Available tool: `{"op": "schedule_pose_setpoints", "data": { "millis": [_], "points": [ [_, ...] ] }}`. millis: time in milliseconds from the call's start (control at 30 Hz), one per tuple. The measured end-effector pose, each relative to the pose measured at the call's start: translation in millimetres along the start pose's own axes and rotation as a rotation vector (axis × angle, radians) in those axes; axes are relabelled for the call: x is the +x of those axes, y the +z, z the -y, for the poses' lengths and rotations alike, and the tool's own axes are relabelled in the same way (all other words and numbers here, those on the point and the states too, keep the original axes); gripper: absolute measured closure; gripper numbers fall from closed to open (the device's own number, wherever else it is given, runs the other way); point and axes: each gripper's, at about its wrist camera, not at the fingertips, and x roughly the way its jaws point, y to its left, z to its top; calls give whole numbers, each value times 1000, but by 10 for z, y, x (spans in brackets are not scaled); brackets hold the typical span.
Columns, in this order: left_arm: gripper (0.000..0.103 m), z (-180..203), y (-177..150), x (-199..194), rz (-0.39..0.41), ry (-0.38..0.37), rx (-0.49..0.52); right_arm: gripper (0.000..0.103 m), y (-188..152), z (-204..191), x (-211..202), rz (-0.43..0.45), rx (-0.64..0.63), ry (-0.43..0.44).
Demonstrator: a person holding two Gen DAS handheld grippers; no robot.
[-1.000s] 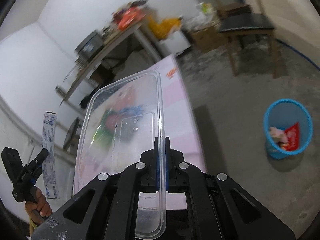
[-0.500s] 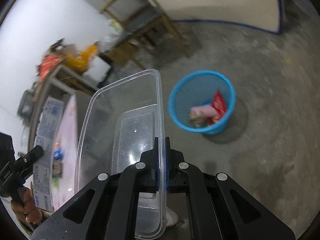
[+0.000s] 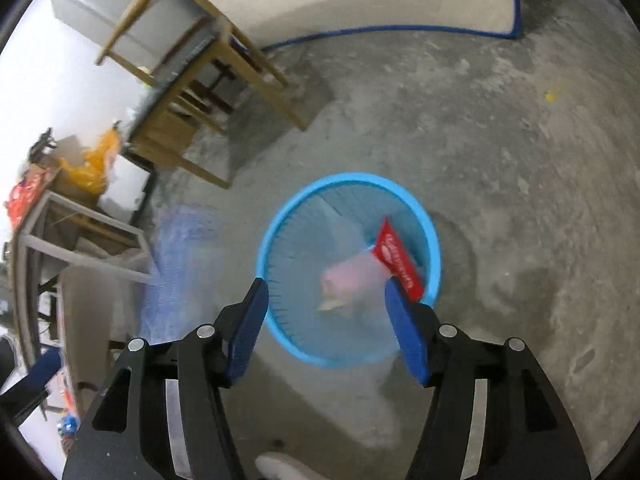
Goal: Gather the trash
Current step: 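Carry the toothpaste box to the wastebasket and open the left tool to drop it, then return both open tools to the table, then close the left tool on the green bottle while the right tool reaches the red can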
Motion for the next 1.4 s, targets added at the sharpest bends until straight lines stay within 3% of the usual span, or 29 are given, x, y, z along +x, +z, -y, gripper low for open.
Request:
{"op": "schedule_pose_setpoints", "data": {
  "millis": [200,467,600,700,867,1100,1233,1400],
  "points": [
    [31,-226,-212,-399,46,-18,-9,44,-244,122,-41,-2,-37,-22],
    [31,-397,-649,-1070,134,29,32,44,-436,231,-258,18,-72,-15],
    [31,-502,-1044,-1551,205,38,63,44,-563,151,-511,31,-102,24],
    [28,-612,-1405,-1868,257,62,78,38,-663,-27,-727,43,-156,78],
    [27,-1056,-2103,-2396,332,185,27,36,-852,-650,-1057,42,-327,196],
    [27,-1772,-2998,-3164,487,341,-155,25,-1343,-1940,-1436,33,-655,431],
    [27,-2107,-3373,-3464,567,418,-224,24,-1826,-2747,-1433,-34,-858,557],
    [27,-2485,-3602,-3651,614,468,-292,18,-2304,-3436,-1245,-103,-1007,611]
  ]
}}
